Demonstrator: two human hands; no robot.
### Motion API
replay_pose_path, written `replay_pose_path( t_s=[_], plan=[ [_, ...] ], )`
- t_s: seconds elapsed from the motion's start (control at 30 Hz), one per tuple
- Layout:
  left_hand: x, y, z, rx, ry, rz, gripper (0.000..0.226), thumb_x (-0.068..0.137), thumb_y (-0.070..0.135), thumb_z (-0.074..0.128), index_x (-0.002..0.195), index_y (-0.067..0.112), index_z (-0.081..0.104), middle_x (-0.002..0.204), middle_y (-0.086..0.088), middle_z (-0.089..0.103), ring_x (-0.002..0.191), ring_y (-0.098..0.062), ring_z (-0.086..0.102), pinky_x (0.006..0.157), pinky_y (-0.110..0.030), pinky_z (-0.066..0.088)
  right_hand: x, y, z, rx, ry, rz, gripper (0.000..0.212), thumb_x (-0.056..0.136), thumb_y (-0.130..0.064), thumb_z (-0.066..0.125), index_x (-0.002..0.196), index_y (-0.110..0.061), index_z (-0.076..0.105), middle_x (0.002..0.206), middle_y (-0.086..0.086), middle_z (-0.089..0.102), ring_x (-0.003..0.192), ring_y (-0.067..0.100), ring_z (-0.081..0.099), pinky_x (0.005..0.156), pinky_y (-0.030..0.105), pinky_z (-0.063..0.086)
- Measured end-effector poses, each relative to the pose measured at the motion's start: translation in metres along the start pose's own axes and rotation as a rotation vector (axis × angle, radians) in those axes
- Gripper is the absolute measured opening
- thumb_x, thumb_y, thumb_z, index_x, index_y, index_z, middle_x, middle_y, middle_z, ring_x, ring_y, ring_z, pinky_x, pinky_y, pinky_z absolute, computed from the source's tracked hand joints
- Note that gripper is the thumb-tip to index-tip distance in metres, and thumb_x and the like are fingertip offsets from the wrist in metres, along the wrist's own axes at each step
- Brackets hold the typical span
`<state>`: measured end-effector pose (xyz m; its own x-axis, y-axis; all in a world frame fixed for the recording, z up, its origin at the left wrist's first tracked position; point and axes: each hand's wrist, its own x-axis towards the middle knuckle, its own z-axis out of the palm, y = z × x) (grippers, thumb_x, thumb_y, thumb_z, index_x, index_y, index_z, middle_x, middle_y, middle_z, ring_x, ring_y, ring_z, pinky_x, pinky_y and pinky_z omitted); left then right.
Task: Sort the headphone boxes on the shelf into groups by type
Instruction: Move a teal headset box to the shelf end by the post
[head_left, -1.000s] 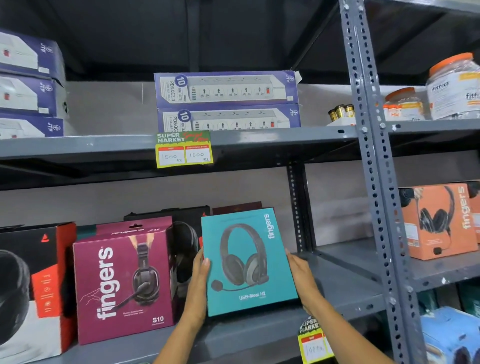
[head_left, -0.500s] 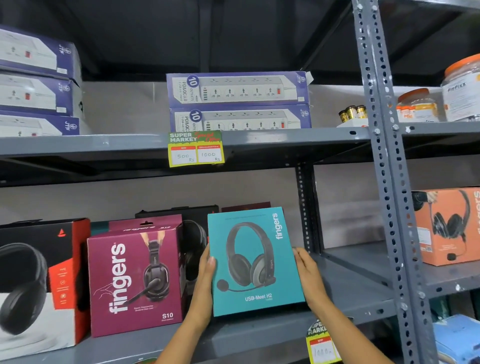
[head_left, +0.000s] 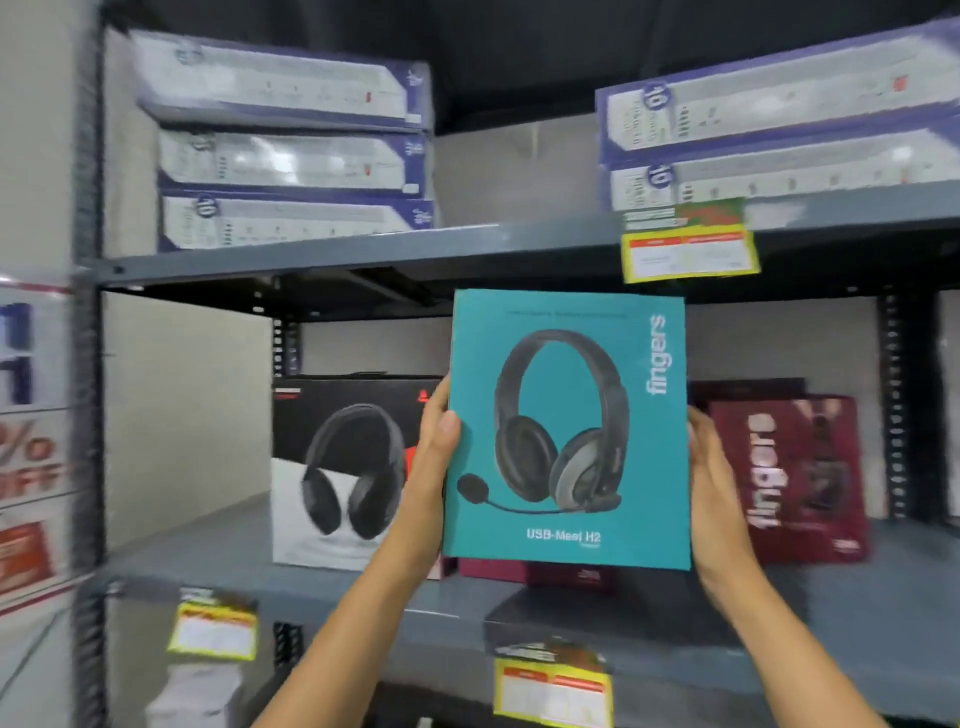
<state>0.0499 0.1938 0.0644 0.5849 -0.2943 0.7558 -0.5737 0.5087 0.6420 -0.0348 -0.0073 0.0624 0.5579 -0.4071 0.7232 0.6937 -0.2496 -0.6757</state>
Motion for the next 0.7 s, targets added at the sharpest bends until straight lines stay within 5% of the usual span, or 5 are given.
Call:
replay_pose_path(
  t_s=[0.2,0.37,0.5,0.57,0.7],
  plan=[
    [-0.034,0.047,-0.137,0.149,0.164,0.002,0.088,0.069,0.066,0.067,0.14,0.018,0.046,0.126,-0.015,0.064,0.1,-0.027,0.07,0.074,-0.035,0.059,-0.017,0.03,0.148,0.07,-0.206,0.061,0.02,0.1,-0.034,0.031,0.104,-0.044,0.047,0.095,-0.02,0.064,0.075,-0.016,0.064,0.059,0.005,0.048],
    [-0.052,0.087,-0.241,0.345,0.3,0.158,0.047,0.092,0.043,0.047,0.136,0.025,0.049,0.124,-0.001,0.068,0.102,-0.017,0.07,0.074,-0.029,0.059,-0.013,0.057,0.276,0.17,-0.375,0.139,0.029,0.103,-0.024,0.035,0.112,-0.034,0.061,0.098,-0.029,0.07,0.097,-0.009,0.063,0.078,0.009,0.047],
    [-0.068,0.106,-0.314,0.482,0.357,0.163,0.062,0.089,0.04,0.045,0.148,0.026,0.033,0.138,-0.005,0.057,0.113,-0.026,0.065,0.086,-0.042,0.058,-0.025,0.076,0.359,0.243,-0.495,0.387,0.033,0.101,-0.021,0.039,0.095,-0.027,0.071,0.097,-0.009,0.077,0.094,0.009,0.069,0.089,0.031,0.054],
    [-0.074,0.105,-0.339,0.538,0.359,0.138,0.071,0.084,0.048,0.048,0.15,0.028,0.028,0.145,-0.004,0.05,0.121,-0.03,0.059,0.093,-0.052,0.053,-0.03,0.082,0.391,0.303,-0.48,0.583,0.033,0.1,-0.022,0.04,0.089,-0.019,0.07,0.087,0.003,0.078,0.084,0.021,0.07,0.085,0.043,0.056],
    [-0.075,0.084,-0.368,0.577,0.379,0.07,0.089,0.071,0.071,0.059,0.148,0.042,0.023,0.152,0.003,0.039,0.124,-0.02,0.058,0.092,-0.041,0.055,-0.023,0.099,0.429,0.346,-0.449,0.748,0.036,0.099,-0.03,0.04,0.084,-0.016,0.069,0.067,0.003,0.076,0.071,0.025,0.069,0.063,0.036,0.057]
  ],
)
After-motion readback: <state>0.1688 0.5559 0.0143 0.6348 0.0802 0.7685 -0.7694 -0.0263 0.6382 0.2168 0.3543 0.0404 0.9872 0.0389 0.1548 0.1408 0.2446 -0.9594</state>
